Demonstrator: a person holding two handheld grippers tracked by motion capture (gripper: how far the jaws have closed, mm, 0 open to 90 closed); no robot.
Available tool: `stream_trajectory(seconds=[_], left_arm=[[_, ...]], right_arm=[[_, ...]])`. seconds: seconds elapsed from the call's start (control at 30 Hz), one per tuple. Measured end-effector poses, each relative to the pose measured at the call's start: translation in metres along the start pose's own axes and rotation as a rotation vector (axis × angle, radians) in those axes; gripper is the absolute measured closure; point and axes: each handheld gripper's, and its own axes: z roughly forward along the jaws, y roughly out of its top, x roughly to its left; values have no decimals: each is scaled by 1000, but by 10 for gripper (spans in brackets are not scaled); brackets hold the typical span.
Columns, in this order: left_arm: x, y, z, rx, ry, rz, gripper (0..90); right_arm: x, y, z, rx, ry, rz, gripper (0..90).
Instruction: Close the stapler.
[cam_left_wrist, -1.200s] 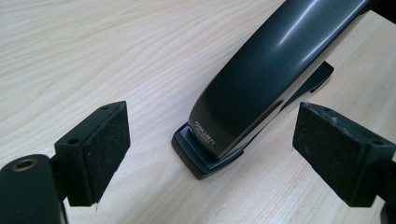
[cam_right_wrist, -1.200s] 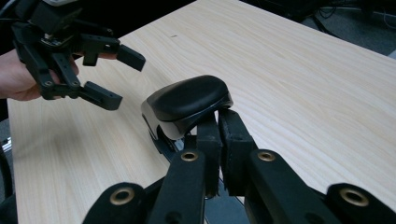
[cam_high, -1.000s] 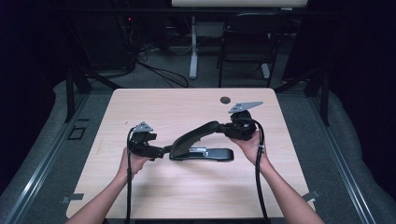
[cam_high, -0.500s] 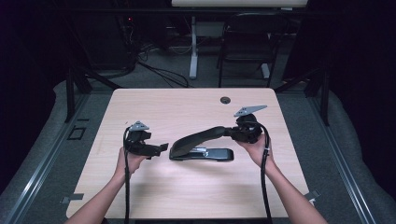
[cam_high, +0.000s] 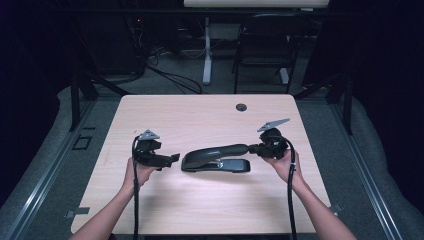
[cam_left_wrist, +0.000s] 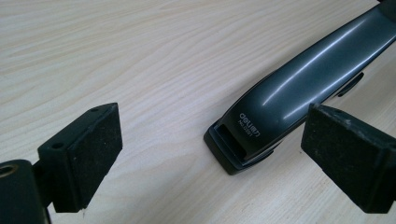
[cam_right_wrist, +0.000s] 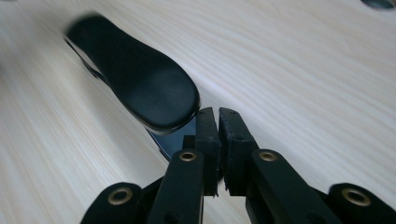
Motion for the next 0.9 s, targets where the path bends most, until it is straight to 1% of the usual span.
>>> stream_trajectory(seconds=[0.03, 0.07, 0.1, 0.13, 0.17, 0.23, 0.3, 0.37, 0.4, 0.43, 0.5, 0.53, 0.57, 0.73, 0.87, 0.9], left_arm=[[0, 0, 0, 0, 0, 0, 55], [0, 0, 0, -1, 0, -2, 55], [-1, 0, 0, -5, 13, -2, 55], [-1, 0, 0, -5, 13, 0, 55], [0, 1, 0, 2, -2, 0, 55], [0, 1, 0, 4, 1, 1, 55], [0, 1, 0, 3, 1, 2, 55], [0, 1, 0, 2, 3, 1, 54], [0, 1, 0, 1, 4, 2, 54], [0, 1, 0, -3, 14, -2, 54], [1, 1, 0, -2, 13, 1, 53], [1, 0, 0, -1, 14, 1, 51], [1, 0, 0, 1, 16, 0, 50], [2, 0, 0, 1, 19, -2, 48], [2, 1, 1, 7, 17, 3, 48], [2, 1, 1, 6, 15, 6, 47]], right_arm=[[-2, -3, 0, 8, -3, 8, 869], [-6, -6, -1, 5, 5, 16, 869], [-7, -8, -2, 13, -5, 20, 870], [-9, -10, -4, 16, -14, 22, 870], [-10, -11, -7, -1, -17, 30, 871], [-9, -10, -13, -33, -29, 27, 872], [-5, -5, -20, -65, -37, 6, 873], [3, 1, -25, -95, -29, -6, 873], [7, 3, -26, -108, -26, -25, 873], [12, 6, -27, -104, -22, -38, 873], [19, 9, -24, -100, -15, -64, 873], [22, 10, -22, -89, -12, -63, 873], [23, 11, -19, -68, -14, -71, 873], [23, 10, -8, -19, -18, -83, 884], [22, 9, -7, -17, -7, -77, 897], [22, 8, -6, -10, -13, -73, 900]])
